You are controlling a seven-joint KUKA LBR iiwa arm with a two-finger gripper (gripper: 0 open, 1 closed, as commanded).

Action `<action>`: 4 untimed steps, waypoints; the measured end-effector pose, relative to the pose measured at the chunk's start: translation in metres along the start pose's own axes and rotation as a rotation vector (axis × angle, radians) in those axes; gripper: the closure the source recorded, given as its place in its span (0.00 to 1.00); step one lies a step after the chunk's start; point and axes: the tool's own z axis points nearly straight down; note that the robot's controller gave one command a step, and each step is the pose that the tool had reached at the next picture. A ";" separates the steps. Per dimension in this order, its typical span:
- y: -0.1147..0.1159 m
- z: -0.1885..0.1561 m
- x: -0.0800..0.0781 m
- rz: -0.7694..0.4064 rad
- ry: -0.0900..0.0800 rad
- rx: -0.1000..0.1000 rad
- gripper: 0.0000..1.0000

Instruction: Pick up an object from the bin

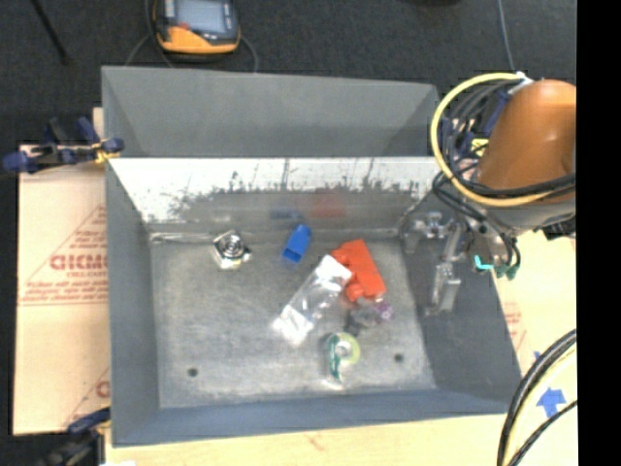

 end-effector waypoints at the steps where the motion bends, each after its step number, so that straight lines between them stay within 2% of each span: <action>1: 0.048 0.129 -0.011 -0.182 -0.013 0.000 0.00; 2: 0.049 0.134 -0.054 -0.306 -0.011 0.003 0.00; 3: 0.102 0.137 -0.063 -0.573 -0.010 0.001 0.00; 4: 0.101 0.136 -0.063 -0.572 -0.010 0.001 1.00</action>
Offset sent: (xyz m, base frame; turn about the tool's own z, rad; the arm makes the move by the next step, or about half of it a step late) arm 0.0084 0.0480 -0.1295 -0.1836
